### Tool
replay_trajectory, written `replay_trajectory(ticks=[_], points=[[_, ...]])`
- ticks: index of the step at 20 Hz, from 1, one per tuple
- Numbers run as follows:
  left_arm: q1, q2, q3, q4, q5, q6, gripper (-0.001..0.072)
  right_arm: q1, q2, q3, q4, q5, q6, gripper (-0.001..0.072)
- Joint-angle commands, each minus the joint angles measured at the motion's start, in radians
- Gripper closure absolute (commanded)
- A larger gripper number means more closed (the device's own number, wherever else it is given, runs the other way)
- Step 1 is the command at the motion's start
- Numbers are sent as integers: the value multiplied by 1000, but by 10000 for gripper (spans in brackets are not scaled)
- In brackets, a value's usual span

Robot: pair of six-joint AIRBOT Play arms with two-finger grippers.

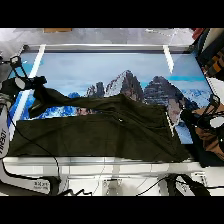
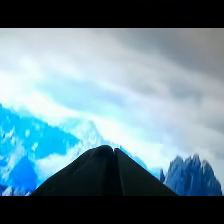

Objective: Fold the clothes and pants, and hang the long-sleeved shirts on hangers.

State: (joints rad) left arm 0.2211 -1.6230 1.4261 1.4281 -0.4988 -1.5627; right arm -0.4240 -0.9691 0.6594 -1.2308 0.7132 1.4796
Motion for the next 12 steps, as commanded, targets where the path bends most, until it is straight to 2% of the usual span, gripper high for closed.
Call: replay_trajectory(ticks=[1, 3, 5, 7, 10, 12], points=[[9, -21, 1, 1, 143, -31, -2, 1, 0, 0, 1, -7, 0, 330], [18, -6, 1, 3, 51, -31, 4, 1, 0, 0, 1, -6, 0, 329], [32, 20, 0, 2, -113, -31, 10, 1, 0, 0, 0, -7, 0, 329], [60, 37, -1, 18, -317, -31, 174, 1, 0, 0, 0, -8, 0, 329], [125, 56, -26, 31, -550, -22, 174, 1, 0, 0, -1, -8, 0, 329], [153, 118, -109, 32, -568, -17, 174, 1, 0, 0, -5, -8, 0, 329]])
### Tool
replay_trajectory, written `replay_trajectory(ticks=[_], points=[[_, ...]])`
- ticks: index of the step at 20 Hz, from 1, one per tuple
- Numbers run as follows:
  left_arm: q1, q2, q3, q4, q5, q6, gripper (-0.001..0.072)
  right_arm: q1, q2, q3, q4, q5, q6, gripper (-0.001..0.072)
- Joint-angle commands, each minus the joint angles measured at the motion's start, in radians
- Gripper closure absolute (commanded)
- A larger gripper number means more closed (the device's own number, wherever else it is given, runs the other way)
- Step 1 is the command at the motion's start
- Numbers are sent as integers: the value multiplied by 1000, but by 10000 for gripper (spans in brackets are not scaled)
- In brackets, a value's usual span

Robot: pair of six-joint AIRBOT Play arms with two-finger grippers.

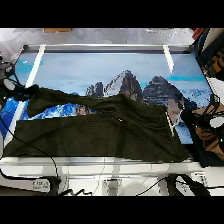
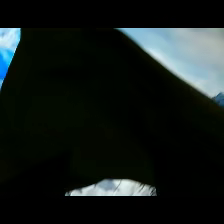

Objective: Fold the clothes and pants, and hang the long-sleeved shirts on hangers.

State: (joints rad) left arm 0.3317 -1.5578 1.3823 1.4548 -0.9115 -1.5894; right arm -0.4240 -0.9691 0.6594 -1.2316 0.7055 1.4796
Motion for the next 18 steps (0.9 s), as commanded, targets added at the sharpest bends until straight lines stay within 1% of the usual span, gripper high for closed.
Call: replay_trajectory(ticks=[1, 4, 6, 7, 11, 13, 16, 17, 18], points=[[55, 91, -119, 5, -138, 6, 174, 1, 0, 0, -4, 0, 0, 329], [108, 171, -270, 3, -126, -55, 174, 1, 0, 0, -4, 0, 0, 329], [146, 172, -316, -16, -116, -144, 174, 1, 0, 0, -4, -3, 0, 329], [164, 167, -327, -30, -89, -188, 174, 1, 0, 0, -3, -6, 0, 329], [183, 135, -335, -53, 120, -347, 174, 1, 0, 0, -3, -14, 0, 329], [167, 97, -335, -93, 198, -356, 174, 1, 0, 0, -2, -15, 0, 329], [136, 24, -335, -148, 277, -356, 174, 1, 1, 0, 5, -14, 0, 329], [127, 5, -335, -158, 307, -356, 197, 1, 1, 0, 5, -14, 0, 329], [119, -6, -335, -158, 330, -355, 248, 1, 1, 0, 5, -14, 0, 329]])
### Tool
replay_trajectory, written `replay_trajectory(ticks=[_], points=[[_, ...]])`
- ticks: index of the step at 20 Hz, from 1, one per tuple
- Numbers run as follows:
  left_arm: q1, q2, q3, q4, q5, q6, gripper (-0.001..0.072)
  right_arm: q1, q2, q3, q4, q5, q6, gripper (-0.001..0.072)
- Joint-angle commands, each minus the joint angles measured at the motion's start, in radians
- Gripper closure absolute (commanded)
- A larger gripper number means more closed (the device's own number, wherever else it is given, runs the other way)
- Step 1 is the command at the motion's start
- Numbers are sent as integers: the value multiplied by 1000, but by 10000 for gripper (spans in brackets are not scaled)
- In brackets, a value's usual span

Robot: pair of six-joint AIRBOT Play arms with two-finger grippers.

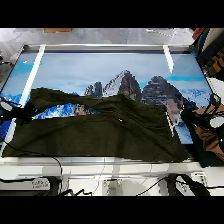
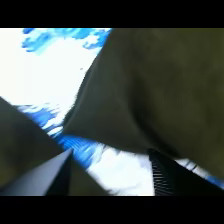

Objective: Fold the clothes and pants, and hang the long-sleeved shirts on hangers.

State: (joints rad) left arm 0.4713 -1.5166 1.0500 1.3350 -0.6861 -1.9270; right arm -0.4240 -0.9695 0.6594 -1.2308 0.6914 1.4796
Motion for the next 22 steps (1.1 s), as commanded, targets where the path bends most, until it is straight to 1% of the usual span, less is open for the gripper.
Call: replay_trajectory(ticks=[1, 2, 4, 5, 7, 9, 11, 12, 14, 16, 18, 19, 20, 22], points=[[-25, -51, -2, -32, 135, -14, 250, 1, 1, 0, 4, 0, 0, 329], [-27, -50, -2, -35, 160, -2, 311, 1, 1, 0, 4, 0, 0, 329], [-24, -39, -1, -34, 205, -3, 474, 1, 1, 0, 4, 0, 0, 329], [-21, -31, -1, -34, 217, -3, 514, 1, 1, 0, 4, 0, 0, 329], [-21, -8, -1, -23, 230, 0, 684, 1, 1, 0, 3, -2, 0, 329], [-21, 24, 13, -24, 249, 39, 685, 1, 1, 0, 0, -5, 0, 330], [-21, 62, 69, -24, 249, 112, 687, 1, 0, 0, -25, -16, -4, 330], [-21, 80, 116, -24, 249, 127, 688, 1, 0, 0, -40, -34, -5, 330], [-21, 101, 237, -24, 238, 128, 689, 1, 0, 2, -43, -64, -8, 330], [-21, 102, 376, -17, 168, 145, 689, 1, 0, 10, -43, -63, -8, 330], [-21, 103, 474, 35, 73, 190, 689, 1, -6, 19, -55, -59, -10, 330], [-21, 103, 500, 60, 20, 211, 688, 1, -18, 27, -58, -48, -29, 330], [-21, 104, 510, 82, -33, 232, 688, 1, -40, 41, -56, -23, -45, 330], [-21, 98, 504, 130, -140, 263, 687, 1, -113, 98, -46, 80, -105, 330]])
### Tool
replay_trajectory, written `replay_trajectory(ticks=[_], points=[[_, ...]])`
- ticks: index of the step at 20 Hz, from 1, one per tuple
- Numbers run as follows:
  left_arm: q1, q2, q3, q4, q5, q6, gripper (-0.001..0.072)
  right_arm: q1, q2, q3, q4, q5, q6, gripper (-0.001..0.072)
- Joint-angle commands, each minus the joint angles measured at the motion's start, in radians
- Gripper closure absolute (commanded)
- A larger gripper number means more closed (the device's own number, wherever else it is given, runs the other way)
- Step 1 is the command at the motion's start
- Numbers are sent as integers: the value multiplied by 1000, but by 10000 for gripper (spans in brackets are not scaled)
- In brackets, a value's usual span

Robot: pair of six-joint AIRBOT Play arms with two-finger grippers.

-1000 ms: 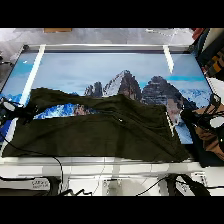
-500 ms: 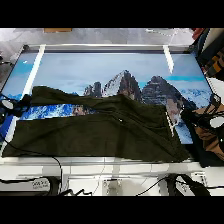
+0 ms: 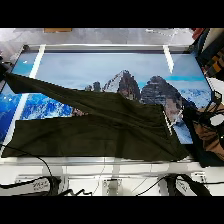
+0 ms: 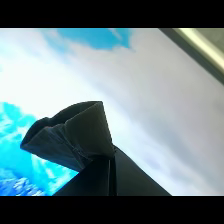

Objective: Fold the clothes and pants, and hang the long-sleeved shirts on hangers.

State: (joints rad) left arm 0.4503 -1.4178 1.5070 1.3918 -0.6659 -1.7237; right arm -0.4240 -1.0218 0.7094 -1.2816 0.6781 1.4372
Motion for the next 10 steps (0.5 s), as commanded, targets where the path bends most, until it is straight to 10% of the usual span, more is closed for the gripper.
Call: replay_trajectory(ticks=[1, 8, 10], points=[[0, -10, 46, 103, -212, 77, 686, 1, -109, 89, 32, 162, -114, 330], [-7, -140, 45, 122, -364, 113, 686, -6, -490, 395, 377, 627, -516, 390], [-13, -157, 45, 119, -369, 113, 687, -8, -560, 434, 377, 557, -507, 154]])
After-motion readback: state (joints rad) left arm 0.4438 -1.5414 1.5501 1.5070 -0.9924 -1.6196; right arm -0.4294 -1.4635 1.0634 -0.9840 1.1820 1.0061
